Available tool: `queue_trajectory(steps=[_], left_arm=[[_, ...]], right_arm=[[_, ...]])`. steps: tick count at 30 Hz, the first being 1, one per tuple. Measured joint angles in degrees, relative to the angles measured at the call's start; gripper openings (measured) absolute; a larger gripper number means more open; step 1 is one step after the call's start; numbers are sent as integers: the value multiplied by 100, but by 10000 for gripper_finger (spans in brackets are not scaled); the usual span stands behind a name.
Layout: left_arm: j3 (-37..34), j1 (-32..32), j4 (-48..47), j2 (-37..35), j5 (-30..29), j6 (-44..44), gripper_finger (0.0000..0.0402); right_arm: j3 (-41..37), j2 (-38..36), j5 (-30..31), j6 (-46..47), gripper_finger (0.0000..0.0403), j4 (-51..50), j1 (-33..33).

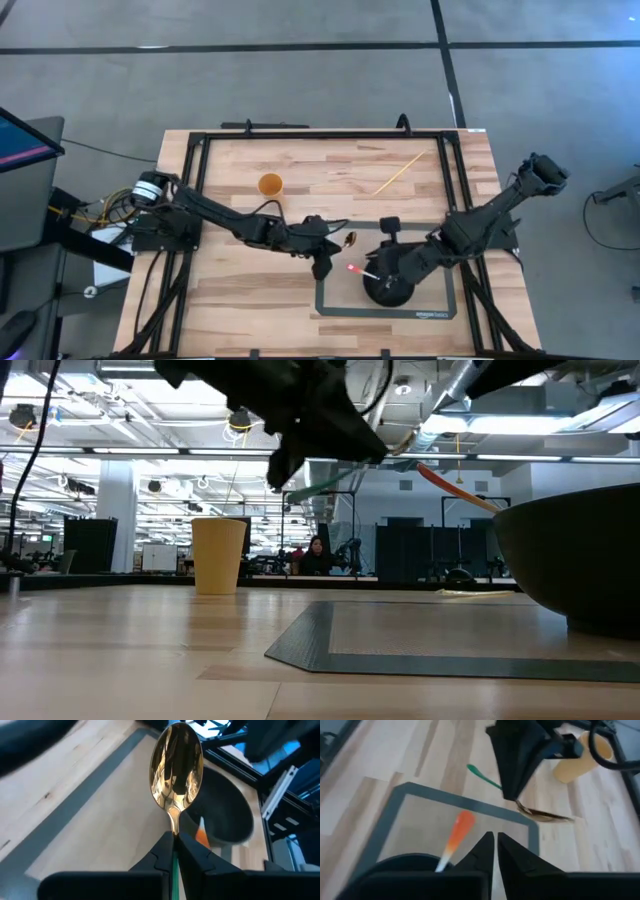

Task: Pick & Place Utensil
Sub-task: Put the gold green spoon into the black bowl on the table placemat

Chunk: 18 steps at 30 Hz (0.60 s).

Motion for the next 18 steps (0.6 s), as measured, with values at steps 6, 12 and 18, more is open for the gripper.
queue_trajectory(steps=[6,12,18], left_arm=[[590,31,32,457,497,299,16],[806,104,-36,536,907,452,16],[804,169,-255,490,1039,437,16]], right_arm=[[0,0,183,-126,50,201,246],[0,2,246,-838,92,254,258],[0,2,152,-2023,134,270,342]])
